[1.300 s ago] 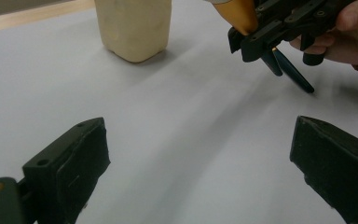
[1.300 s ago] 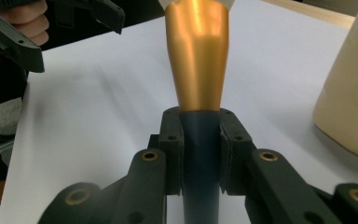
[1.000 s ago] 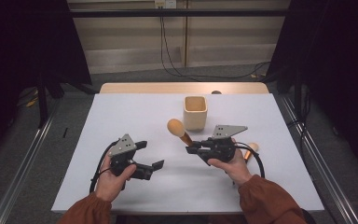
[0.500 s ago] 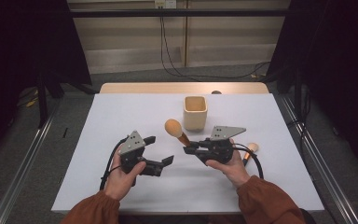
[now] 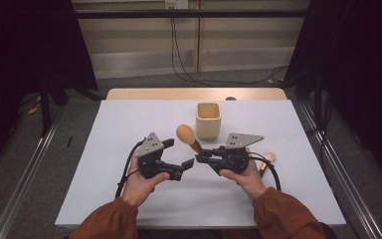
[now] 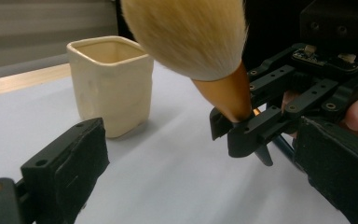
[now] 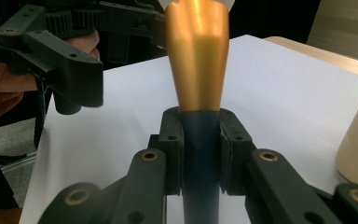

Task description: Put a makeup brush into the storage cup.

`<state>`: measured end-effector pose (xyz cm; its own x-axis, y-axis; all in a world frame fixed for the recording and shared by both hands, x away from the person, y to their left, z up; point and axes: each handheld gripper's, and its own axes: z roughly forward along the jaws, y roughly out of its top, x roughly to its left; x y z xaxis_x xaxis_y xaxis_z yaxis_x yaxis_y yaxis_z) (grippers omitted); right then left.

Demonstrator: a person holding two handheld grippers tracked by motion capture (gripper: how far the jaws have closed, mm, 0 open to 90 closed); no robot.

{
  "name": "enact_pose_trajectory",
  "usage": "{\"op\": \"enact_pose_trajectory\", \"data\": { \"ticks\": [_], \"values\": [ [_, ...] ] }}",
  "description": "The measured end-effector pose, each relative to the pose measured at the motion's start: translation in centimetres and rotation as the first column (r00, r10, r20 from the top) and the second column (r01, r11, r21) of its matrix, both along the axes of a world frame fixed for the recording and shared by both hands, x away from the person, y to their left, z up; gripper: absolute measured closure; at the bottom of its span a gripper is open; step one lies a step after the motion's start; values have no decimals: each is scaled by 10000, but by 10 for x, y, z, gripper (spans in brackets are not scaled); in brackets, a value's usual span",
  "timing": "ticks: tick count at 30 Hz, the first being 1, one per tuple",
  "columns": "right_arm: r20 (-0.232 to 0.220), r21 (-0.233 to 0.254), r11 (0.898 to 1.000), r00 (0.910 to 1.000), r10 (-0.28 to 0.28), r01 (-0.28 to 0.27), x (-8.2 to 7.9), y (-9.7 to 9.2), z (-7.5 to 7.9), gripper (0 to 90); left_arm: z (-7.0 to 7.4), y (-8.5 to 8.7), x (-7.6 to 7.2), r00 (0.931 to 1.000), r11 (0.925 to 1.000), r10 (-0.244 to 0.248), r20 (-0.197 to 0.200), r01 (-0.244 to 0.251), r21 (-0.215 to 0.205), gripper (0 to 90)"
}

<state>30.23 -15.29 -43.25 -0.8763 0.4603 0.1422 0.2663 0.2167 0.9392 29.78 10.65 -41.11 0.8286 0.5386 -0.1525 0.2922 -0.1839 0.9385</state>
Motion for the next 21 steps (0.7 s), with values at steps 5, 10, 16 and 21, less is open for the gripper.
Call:
{"op": "enact_pose_trajectory", "data": {
  "ticks": [5, 10, 16, 21],
  "values": [
    [-6, -3, 10000, 10000, 25, -25, 0, 0, 0, 749, 1, -12, 2, 9999, 9999, 38, -102, -39, -139, 34],
    [-11, -5, 10000, 10000, -17, 17, 0, 0, -1, 748, 1, -17, 4, 9999, 9997, 107, -130, -110, -211, 91],
    [26, -15, 10000, 10000, -78, 78, 0, -1, -1, 748, 1, -19, 6, 9995, 9987, 303, -121, -308, -418, 178],
    [-31, 6, 10000, 9999, -97, 97, 1, -1, -2, 748, 0, -20, 9, 9990, 9980, 375, -250, -387, -495, 271]
  ]
}}
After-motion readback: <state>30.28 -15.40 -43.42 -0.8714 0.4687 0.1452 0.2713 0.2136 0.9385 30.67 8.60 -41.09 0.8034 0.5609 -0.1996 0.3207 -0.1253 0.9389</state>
